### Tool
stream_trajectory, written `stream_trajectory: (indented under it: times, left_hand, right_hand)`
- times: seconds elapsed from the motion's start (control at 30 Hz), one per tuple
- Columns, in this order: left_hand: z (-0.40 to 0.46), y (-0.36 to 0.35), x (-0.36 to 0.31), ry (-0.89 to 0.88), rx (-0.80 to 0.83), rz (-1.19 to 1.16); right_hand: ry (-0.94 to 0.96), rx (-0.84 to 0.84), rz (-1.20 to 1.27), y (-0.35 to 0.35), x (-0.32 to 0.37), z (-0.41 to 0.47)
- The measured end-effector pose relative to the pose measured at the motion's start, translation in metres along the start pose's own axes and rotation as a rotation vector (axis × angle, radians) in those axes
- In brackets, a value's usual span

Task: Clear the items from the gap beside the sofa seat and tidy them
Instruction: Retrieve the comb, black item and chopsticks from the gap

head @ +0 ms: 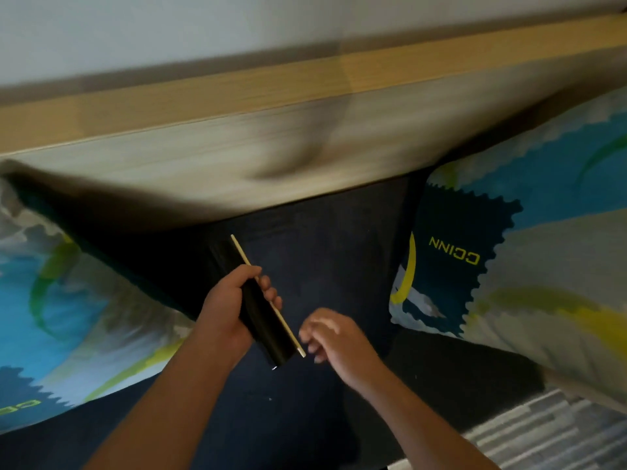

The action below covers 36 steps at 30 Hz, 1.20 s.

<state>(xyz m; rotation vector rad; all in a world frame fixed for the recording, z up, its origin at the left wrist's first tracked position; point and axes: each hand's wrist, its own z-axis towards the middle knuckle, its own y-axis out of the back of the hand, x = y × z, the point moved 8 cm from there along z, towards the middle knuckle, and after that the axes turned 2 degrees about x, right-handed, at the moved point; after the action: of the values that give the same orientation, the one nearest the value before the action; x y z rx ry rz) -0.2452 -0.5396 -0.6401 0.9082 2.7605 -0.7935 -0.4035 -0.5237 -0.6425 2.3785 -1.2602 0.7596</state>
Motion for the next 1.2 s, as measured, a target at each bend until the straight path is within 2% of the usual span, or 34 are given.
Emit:
stream_trajectory:
  times: [0.1, 0.17, 0.23, 0.3, 0.37, 0.43, 0.7, 1.03, 1.13, 1.2]
  left_hand:
    - [0.027, -0.003, -0.01, -0.016, -0.028, 0.061]
    - [0.047, 0.0, -0.013, -0.031, -0.056, 0.07]
    - [0.064, 0.001, -0.012, -0.042, -0.077, 0.041]
    - [0.078, 0.001, -0.006, -0.044, -0.1, 0.038]
    - [0.089, 0.0, 0.004, -0.025, -0.131, 0.056]
    - [0.097, -0.002, 0.012, -0.011, -0.149, 0.057]
    - [0.115, -0.01, 0.017, -0.005, -0.206, 0.043]
    - [0.117, -0.033, 0.017, -0.016, -0.195, 0.028]
    - [0.116, -0.027, 0.019, -0.002, -0.205, 0.019]
    - [0.116, -0.023, 0.02, 0.005, -0.21, 0.023]
  right_hand:
    - [0.188, -0.194, -0.27, 0.062, 0.033, 0.066]
    - [0.242, -0.202, -0.555, 0.091, 0.063, 0.119]
    - [0.215, -0.135, -0.797, 0.105, 0.085, 0.165]
    - [0.119, -0.094, -0.908, 0.117, 0.085, 0.193]
    - [0.056, -0.102, -0.987, 0.126, 0.075, 0.206]
    - [0.11, -0.15, -1.059, 0.127, 0.064, 0.211]
    - [0.256, -0.262, -1.094, 0.124, 0.057, 0.215]
    - [0.239, -0.256, -1.087, 0.12, 0.03, 0.189]
    - [0.23, -0.236, -1.009, 0.127, 0.041, 0.191]
    - [0.207, -0.275, -0.782, 0.145, 0.058, 0.205]
